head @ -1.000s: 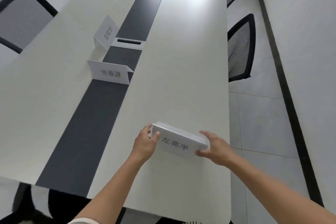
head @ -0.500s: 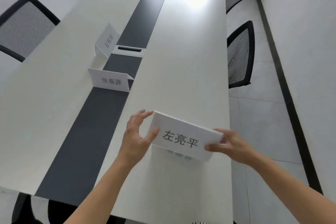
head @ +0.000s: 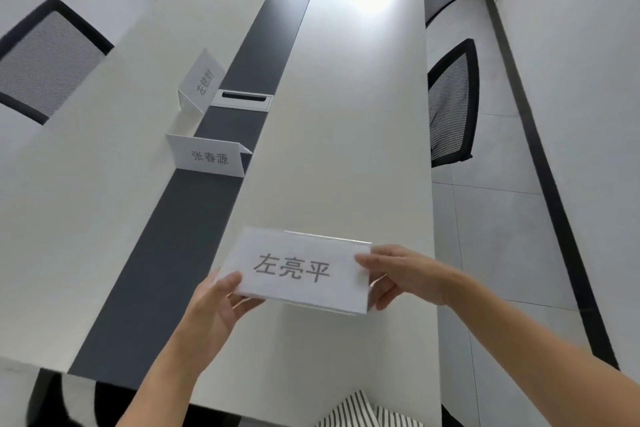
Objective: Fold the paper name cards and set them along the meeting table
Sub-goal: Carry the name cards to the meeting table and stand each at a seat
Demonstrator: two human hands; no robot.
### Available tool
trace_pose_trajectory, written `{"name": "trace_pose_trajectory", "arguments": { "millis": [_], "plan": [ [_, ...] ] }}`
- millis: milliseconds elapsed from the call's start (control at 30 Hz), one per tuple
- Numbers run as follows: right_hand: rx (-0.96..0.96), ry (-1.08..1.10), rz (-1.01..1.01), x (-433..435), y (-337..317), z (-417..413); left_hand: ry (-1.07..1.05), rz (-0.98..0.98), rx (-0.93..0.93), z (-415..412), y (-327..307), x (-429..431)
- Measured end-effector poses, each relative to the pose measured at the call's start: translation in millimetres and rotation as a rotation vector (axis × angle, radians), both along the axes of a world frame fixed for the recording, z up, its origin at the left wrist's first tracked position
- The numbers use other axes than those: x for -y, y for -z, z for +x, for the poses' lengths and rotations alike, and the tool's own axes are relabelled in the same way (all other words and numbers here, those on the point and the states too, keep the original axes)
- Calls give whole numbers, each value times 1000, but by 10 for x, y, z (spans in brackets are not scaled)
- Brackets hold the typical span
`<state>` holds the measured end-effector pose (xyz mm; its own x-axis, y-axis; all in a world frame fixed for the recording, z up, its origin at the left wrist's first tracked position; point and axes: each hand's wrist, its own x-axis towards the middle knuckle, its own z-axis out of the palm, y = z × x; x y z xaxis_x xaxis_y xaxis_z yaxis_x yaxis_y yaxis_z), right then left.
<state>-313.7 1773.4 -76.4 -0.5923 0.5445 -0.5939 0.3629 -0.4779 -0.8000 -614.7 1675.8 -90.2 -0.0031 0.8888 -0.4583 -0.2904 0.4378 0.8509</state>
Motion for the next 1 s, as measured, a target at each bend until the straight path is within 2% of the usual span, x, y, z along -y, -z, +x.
{"name": "trace_pose_trajectory", "arguments": {
  "millis": [100, 167, 300, 500, 733, 867, 1000],
  "plan": [
    [98, 223, 180, 0, 265, 98, -125, -107, 82, -52, 100, 304],
    [279, 151, 332, 10, 494, 229, -217, -166, 117, -73, 142, 500],
    [502, -177, 326, 199, 978, 313, -397, -267, 206, -69, 187, 842],
    [600, -66, 485, 334, 1295, 271, -599, -374, 269, -12, 236, 1083],
    [416, 104, 527, 272, 1030, 294, -595, -378, 344, 67, 98, 912],
    [111, 318, 304, 142, 632, 269, -529, -305, 405, 189, -37, 678],
    [-41, 531, 132, 126, 258, 483, -421, -203, 444, 431, -233, 404]
  ]
}}
